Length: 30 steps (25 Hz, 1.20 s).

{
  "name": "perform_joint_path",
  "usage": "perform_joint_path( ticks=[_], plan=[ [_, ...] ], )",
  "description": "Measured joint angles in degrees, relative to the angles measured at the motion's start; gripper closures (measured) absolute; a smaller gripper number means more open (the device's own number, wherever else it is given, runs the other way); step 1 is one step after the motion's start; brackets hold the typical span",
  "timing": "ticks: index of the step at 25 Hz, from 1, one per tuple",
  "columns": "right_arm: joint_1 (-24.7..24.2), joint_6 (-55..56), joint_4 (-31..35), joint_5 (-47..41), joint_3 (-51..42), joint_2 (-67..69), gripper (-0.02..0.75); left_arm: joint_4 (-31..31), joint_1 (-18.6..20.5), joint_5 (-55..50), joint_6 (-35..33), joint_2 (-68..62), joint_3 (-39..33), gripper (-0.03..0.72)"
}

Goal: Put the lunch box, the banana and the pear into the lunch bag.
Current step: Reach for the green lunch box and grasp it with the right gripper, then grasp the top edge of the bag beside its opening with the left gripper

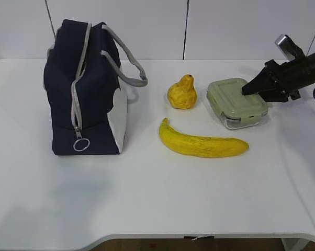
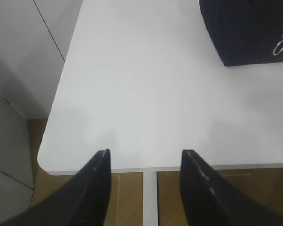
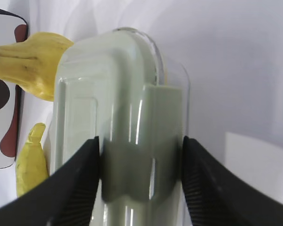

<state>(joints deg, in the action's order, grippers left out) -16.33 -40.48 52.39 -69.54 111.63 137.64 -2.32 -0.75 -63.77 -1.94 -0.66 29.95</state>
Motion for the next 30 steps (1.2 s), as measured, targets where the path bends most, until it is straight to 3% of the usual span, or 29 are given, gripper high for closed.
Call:
perform_joint_path(
  ticks=[30],
  plan=[
    [0.0, 3.2, 2.6, -0.1, 0.0, 0.4, 0.342, -0.1, 0.0, 0.0, 0.0, 0.0, 0.0, 0.327]
  ],
)
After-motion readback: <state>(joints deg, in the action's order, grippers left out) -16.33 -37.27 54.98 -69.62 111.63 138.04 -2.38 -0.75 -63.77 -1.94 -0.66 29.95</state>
